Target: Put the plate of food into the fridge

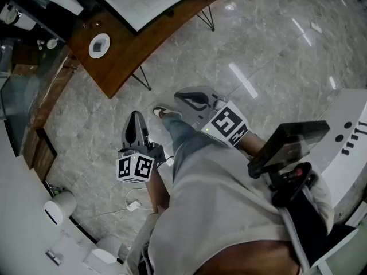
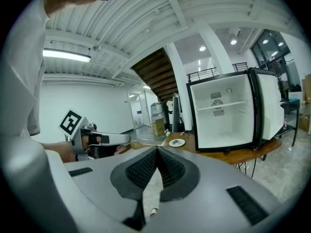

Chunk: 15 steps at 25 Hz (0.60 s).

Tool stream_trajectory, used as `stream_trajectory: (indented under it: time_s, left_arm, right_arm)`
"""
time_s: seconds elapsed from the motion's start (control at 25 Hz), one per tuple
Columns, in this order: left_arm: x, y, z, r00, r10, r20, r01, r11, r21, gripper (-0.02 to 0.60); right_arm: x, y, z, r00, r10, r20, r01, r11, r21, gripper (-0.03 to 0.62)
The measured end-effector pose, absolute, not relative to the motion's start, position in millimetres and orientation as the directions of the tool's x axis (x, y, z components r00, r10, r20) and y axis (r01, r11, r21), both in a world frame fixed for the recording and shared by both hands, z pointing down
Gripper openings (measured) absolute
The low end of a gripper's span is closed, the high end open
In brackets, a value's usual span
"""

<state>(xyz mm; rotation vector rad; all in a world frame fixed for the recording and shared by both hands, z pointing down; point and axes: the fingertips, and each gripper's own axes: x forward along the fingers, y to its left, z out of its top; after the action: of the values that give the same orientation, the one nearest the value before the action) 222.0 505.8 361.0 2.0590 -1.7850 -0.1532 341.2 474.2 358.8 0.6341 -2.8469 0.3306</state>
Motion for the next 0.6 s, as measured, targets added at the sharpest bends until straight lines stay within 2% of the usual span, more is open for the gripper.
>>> stream_trajectory:
  time_s: [0.16, 0.32, 0.6]
  left_arm:
    - [205, 508, 351, 0.105, -0.986, 0.127, -0.917, -0.046, 0.396, 0.017]
    - [200, 512, 339, 0.089, -0.988, 0.125, -0.918, -0.032, 0.395, 0.017]
    - [140, 482, 366, 0.087, -0.981, 0.172, -0.925, -0.015, 0.379, 0.017]
  right_arm:
    - [344, 454, 359, -0.864, -0.440, 0.246, -0.486, 0.856, -0.175, 0.018]
    - [352, 443, 352, -0.852, -0.475, 0.218, -0.516, 0.832, -0.203, 0.017]
    - [297, 417, 379, -0.884, -0.407, 0.229, -0.460, 0.844, -0.276, 0.018]
